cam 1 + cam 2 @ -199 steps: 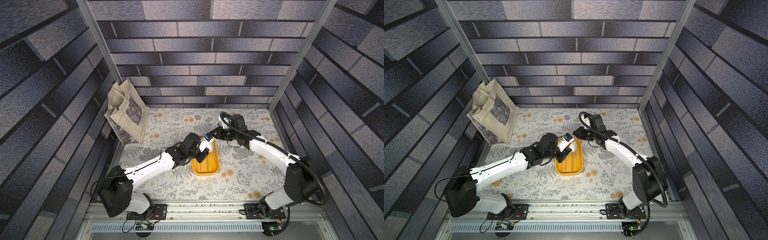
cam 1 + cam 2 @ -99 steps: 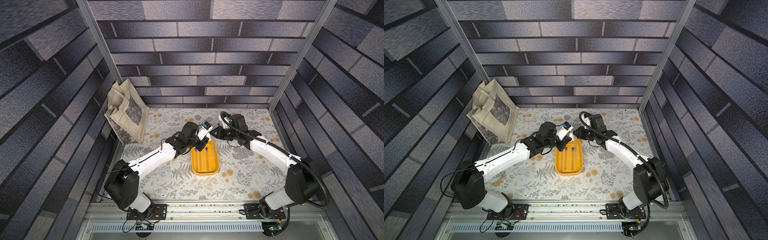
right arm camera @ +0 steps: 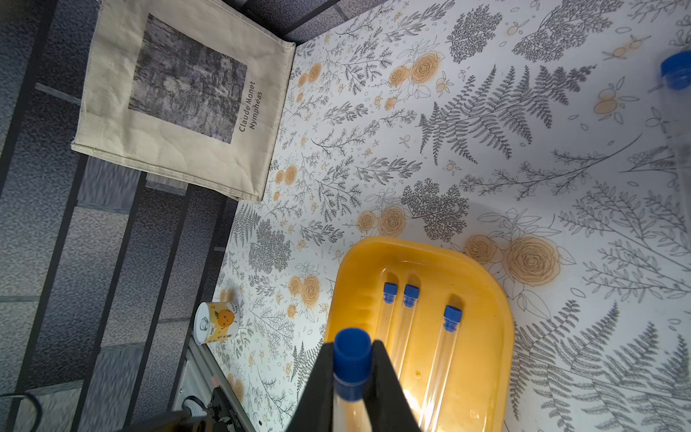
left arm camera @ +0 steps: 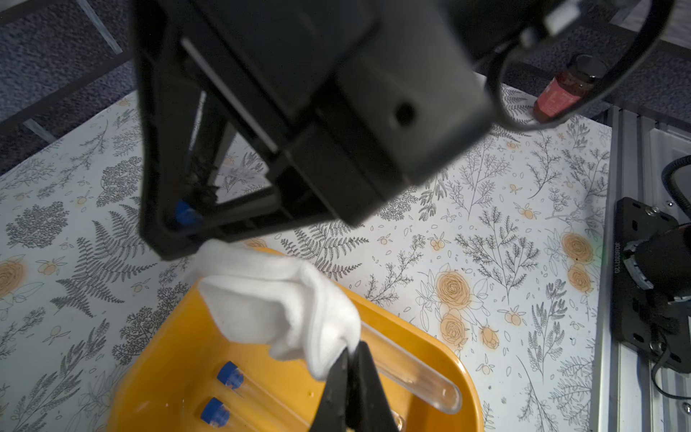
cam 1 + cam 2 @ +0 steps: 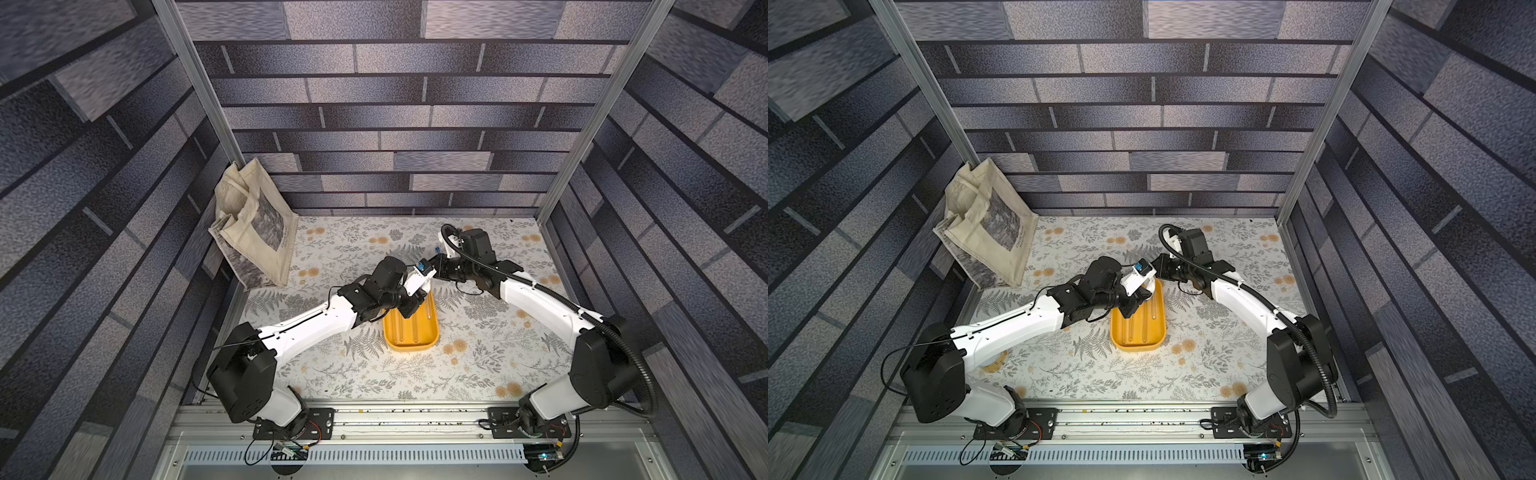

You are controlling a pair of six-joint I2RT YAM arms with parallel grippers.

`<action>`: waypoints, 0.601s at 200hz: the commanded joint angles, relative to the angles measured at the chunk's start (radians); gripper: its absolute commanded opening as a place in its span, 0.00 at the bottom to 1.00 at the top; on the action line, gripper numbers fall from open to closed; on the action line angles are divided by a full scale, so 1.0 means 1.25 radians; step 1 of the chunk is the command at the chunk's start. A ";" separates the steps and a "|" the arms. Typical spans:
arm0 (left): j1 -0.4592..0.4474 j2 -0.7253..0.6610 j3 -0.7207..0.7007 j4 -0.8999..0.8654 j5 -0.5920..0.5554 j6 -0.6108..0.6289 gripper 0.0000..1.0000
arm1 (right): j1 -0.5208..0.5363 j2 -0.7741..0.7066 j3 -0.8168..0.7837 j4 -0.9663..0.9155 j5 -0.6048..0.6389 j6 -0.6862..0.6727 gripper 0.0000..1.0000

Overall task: Wipe the exteriors of test tubes
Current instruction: Wipe the dirt from the test tube.

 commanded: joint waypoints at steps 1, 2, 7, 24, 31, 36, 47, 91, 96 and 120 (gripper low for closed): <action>-0.027 -0.037 -0.042 -0.016 -0.008 -0.032 0.06 | -0.005 -0.002 0.020 -0.005 -0.001 -0.006 0.16; -0.028 -0.038 -0.044 -0.016 -0.008 -0.032 0.06 | -0.005 -0.001 0.020 -0.006 -0.001 -0.005 0.16; -0.036 -0.044 -0.053 -0.014 -0.012 -0.037 0.06 | -0.007 0.000 0.020 -0.005 -0.001 -0.006 0.16; -0.064 -0.067 -0.085 -0.009 -0.024 -0.056 0.07 | -0.009 0.003 0.024 -0.004 -0.004 -0.007 0.16; -0.076 -0.078 -0.098 -0.007 -0.027 -0.068 0.07 | -0.013 0.004 0.026 -0.004 -0.004 -0.008 0.16; -0.083 -0.084 -0.109 -0.005 -0.031 -0.075 0.06 | -0.013 0.005 0.027 -0.005 -0.005 -0.010 0.16; -0.100 -0.100 -0.127 -0.003 -0.032 -0.093 0.06 | -0.017 0.008 0.029 -0.004 -0.006 -0.012 0.16; -0.153 -0.173 -0.194 0.006 -0.023 -0.153 0.06 | -0.027 0.011 0.026 -0.002 -0.009 -0.015 0.16; -0.154 -0.182 -0.207 0.018 -0.015 -0.159 0.06 | -0.028 0.011 0.024 -0.001 -0.008 -0.015 0.16; -0.143 -0.224 -0.254 0.073 0.031 -0.174 0.06 | -0.029 0.015 0.022 0.001 -0.010 -0.015 0.16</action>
